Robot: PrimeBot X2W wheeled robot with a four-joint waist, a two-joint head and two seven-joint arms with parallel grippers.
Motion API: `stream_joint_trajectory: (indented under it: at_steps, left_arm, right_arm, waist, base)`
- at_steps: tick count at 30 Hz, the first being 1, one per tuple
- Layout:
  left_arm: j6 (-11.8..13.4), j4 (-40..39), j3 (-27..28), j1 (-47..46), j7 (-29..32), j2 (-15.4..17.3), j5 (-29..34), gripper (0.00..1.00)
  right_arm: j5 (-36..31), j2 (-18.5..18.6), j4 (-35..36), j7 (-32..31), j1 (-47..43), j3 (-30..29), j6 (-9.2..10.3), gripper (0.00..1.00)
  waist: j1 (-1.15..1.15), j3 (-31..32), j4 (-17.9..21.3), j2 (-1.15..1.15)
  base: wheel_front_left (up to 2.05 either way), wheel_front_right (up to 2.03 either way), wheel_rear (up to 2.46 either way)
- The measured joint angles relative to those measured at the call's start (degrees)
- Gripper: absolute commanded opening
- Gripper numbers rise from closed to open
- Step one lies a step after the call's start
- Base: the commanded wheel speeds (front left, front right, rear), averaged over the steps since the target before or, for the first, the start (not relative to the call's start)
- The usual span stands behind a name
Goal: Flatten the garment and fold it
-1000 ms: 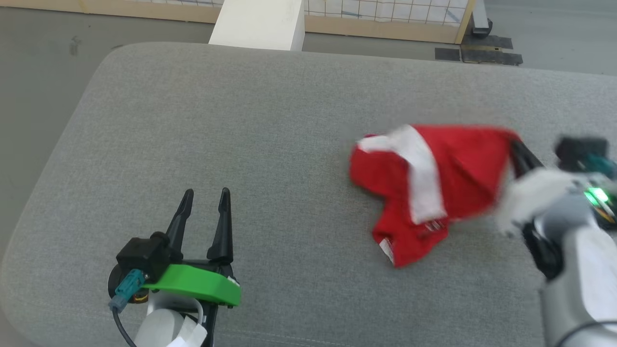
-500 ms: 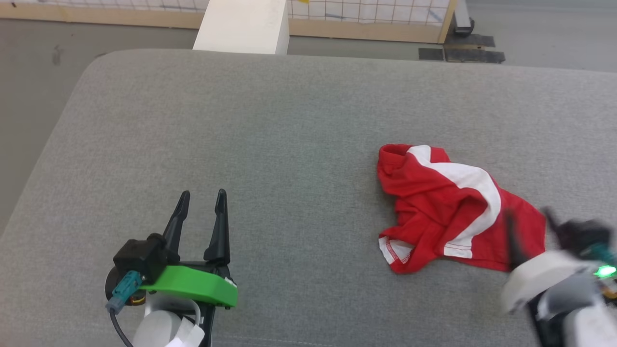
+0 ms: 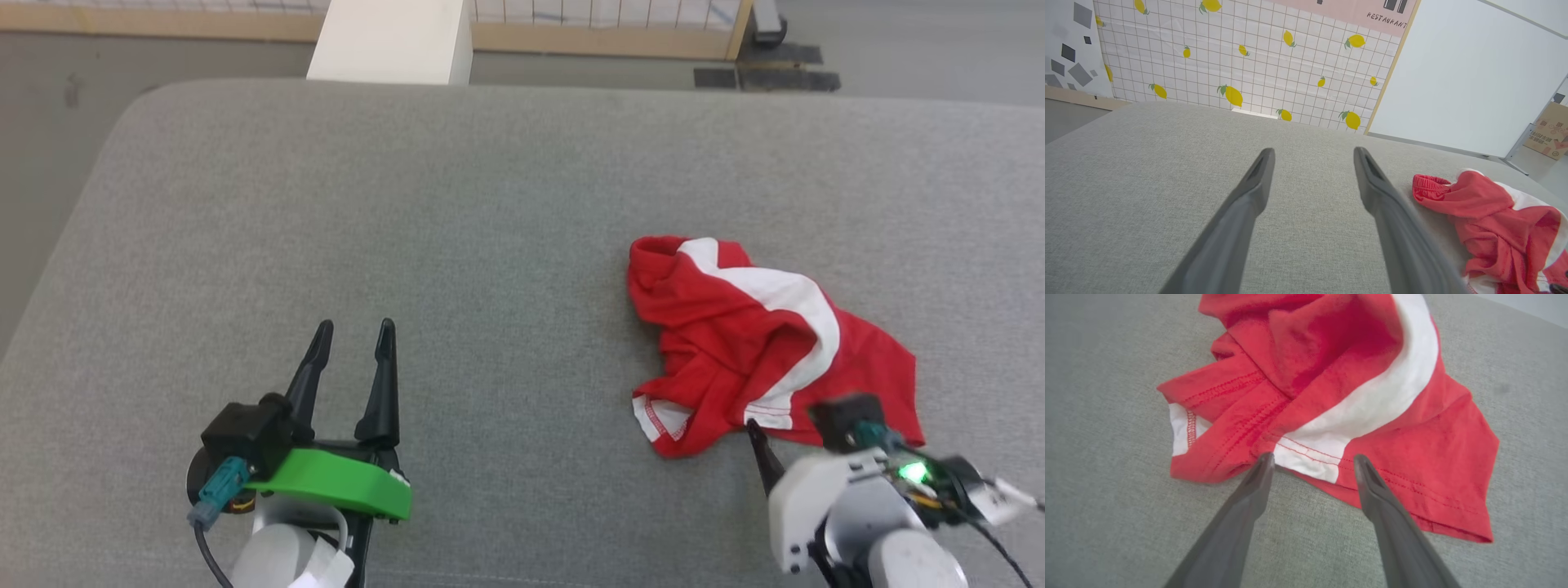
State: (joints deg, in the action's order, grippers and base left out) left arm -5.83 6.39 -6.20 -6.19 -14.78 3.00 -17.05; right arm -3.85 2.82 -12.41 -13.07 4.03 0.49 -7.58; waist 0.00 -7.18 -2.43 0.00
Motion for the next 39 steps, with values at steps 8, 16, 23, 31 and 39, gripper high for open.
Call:
stream_joint_trajectory:
  at_steps: [8, 16, 23, 31, 39]
  left_arm:
    - [0.00, -0.25, -0.05, -1.34, 0.00, 0.00, -0.01, 1.00]
    - [0.00, 0.25, 0.20, -1.46, 0.00, 0.00, -0.02, 1.00]
    - [0.10, 0.20, 1.31, -0.80, 0.00, 0.00, -0.02, 1.00]
    - [0.10, 0.24, 1.04, -0.58, 0.00, 0.00, -0.02, 1.00]
    - [0.10, 0.32, 0.46, -0.23, 0.00, 0.00, -0.03, 1.00]
  right_arm:
    - [-2.68, 0.02, -7.98, -4.92, 7.23, 0.93, 0.00, 0.00]
    - [0.07, -0.34, -5.80, -4.92, 5.43, -4.48, -0.03, 0.00]
    - [1.44, -0.20, 4.56, -7.80, -3.75, -15.15, -0.02, 0.28]
    - [6.61, 0.16, 11.85, 0.24, -4.25, -17.47, 0.01, 1.00]
    - [11.58, 0.14, 14.58, 3.54, -5.62, -5.17, 0.01, 1.00]
  waist:
    - [0.00, -3.83, -1.47, 0.00]
    - [0.00, -3.88, -3.09, 0.00]
    - [0.00, -1.38, -1.48, 0.00]
    - [0.00, 0.95, 1.29, 0.00]
    - [0.00, 2.01, 1.53, 0.00]
  base:
    - [0.00, 0.00, 0.00]
    - [0.00, 0.00, 0.00]
    - [0.00, 0.00, 0.00]
    - [0.00, 0.00, 0.00]
    - [0.00, 0.00, 0.00]
